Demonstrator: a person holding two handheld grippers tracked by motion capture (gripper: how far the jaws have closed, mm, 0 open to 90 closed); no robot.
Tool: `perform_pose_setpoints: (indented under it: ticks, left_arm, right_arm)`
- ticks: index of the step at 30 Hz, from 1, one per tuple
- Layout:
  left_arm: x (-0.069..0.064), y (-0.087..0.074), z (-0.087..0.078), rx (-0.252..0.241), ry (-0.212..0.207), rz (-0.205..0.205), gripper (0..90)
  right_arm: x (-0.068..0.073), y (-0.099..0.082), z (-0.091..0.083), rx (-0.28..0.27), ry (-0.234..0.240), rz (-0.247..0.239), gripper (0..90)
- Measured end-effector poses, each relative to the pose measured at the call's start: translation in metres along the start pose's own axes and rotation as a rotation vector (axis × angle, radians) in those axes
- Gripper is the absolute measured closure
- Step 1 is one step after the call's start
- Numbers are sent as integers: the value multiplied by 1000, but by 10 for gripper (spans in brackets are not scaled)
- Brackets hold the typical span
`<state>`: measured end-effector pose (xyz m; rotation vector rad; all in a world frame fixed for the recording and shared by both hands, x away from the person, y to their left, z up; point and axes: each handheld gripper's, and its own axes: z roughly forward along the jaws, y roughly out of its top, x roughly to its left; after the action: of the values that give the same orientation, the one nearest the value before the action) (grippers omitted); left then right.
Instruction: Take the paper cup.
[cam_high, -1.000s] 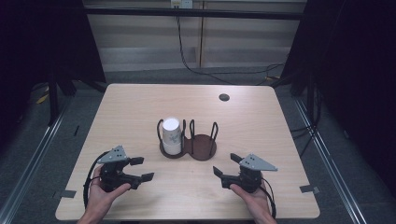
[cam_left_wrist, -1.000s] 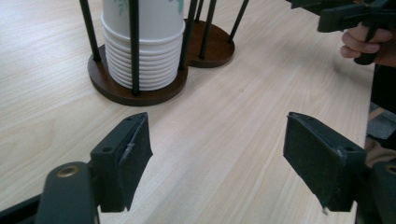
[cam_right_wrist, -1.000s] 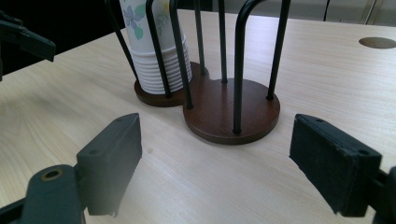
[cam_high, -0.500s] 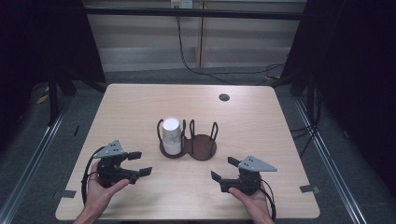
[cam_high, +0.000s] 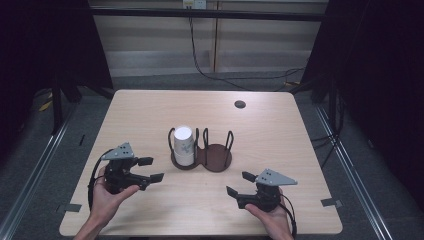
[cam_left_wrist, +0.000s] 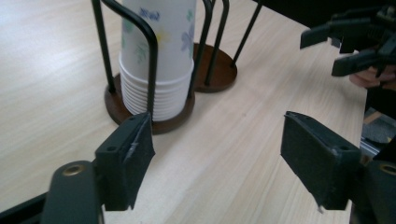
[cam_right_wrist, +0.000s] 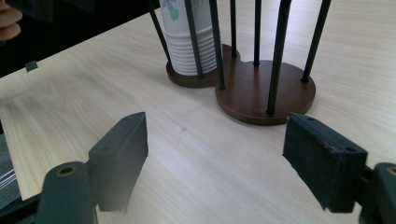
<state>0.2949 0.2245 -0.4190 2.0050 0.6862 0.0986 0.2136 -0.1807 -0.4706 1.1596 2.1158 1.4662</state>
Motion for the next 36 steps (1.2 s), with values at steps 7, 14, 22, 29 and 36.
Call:
perform_pose_setpoints:
  ticks: [7, 14, 22, 29, 36]
  left_arm:
    - [3, 12, -3, 34, -12, 14, 280]
    - [4, 23, 3, 49, 8, 37, 265]
    - [5, 38, 5, 78, 25, 62, 264]
    - [9, 51, 11, 105, 9, 66, 223]
    - [14, 64, 11, 138, 14, 76, 229]
  right_arm:
    - [-2, -1, -1, 10, 8, 16, 210]
    - [-2, -2, -1, 20, 19, 15, 205]
    - [-2, -1, -2, 8, 5, 21, 202]
    - [-2, -2, 0, 32, 26, 22, 186]
    - [-2, -3, 1, 34, 29, 28, 178]
